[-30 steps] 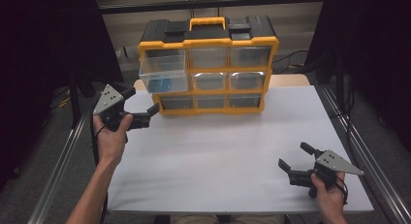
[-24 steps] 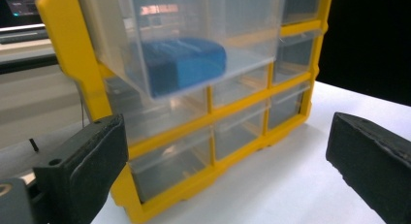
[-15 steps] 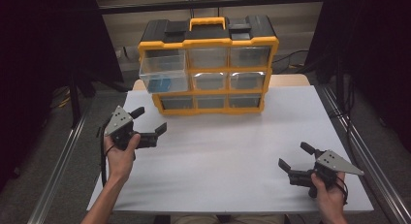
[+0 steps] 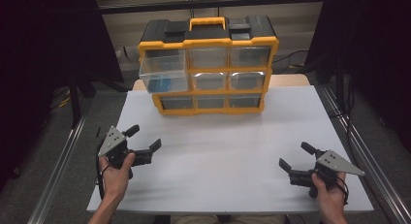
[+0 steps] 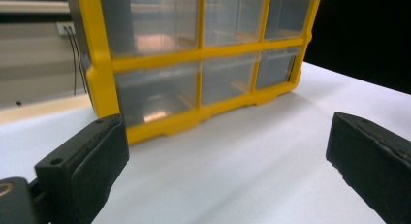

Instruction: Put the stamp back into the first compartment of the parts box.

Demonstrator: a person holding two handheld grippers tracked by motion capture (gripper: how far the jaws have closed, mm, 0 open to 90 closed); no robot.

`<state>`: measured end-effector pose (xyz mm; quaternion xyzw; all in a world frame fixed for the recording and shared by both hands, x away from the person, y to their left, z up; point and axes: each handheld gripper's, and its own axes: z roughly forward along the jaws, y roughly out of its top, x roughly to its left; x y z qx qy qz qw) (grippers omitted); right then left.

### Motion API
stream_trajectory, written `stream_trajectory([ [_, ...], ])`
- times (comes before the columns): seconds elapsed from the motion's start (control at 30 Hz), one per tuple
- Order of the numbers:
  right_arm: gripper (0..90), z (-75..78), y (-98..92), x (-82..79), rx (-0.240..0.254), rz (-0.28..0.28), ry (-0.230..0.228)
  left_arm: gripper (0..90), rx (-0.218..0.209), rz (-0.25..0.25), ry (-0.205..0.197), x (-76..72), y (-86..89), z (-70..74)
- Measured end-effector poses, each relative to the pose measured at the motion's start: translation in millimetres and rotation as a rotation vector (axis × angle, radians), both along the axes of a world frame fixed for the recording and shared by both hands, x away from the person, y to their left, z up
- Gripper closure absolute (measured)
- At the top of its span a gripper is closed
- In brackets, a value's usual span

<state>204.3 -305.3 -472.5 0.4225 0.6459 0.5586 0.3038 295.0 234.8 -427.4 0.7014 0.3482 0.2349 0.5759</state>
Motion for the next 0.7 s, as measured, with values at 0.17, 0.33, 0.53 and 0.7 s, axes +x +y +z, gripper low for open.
stream_trajectory([
  [0.17,0.3,0.4,-0.4,-0.4,0.000,0.002,0.002,1.6,0.013,0.039,-0.006,-8.7,8.0,-11.8],
  [0.33,0.3,0.2,-1.0,-0.2,-0.003,0.000,-0.001,1.6,0.006,0.061,0.028,-14.3,14.1,-22.1],
  [0.53,0.3,0.0,-1.3,-0.8,-0.004,-0.003,-0.001,1.6,0.034,0.038,0.032,-26.1,15.6,-27.2],
  [0.7,0.3,-0.2,-1.3,-0.6,-0.003,-0.003,0.003,2.2,0.054,0.085,0.027,-35.5,17.8,-30.6],
])
